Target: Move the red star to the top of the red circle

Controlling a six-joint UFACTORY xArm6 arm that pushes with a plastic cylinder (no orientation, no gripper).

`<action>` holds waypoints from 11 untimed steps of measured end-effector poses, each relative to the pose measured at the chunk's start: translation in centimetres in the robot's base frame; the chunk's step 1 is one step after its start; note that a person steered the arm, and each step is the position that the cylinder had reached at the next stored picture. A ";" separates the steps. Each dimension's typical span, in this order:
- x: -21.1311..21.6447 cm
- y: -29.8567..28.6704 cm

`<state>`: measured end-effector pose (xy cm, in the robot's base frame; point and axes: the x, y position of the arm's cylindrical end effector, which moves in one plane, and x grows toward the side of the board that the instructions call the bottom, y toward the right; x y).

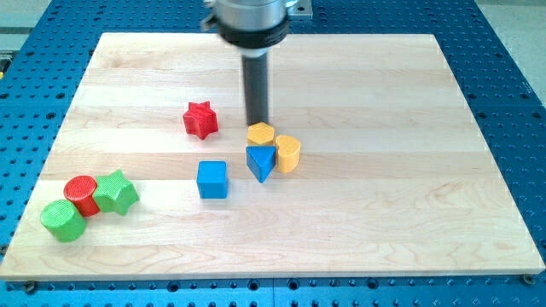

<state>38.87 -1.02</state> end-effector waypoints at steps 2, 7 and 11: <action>6.7 -6.4; 7.2 -11.6; 6.0 -14.0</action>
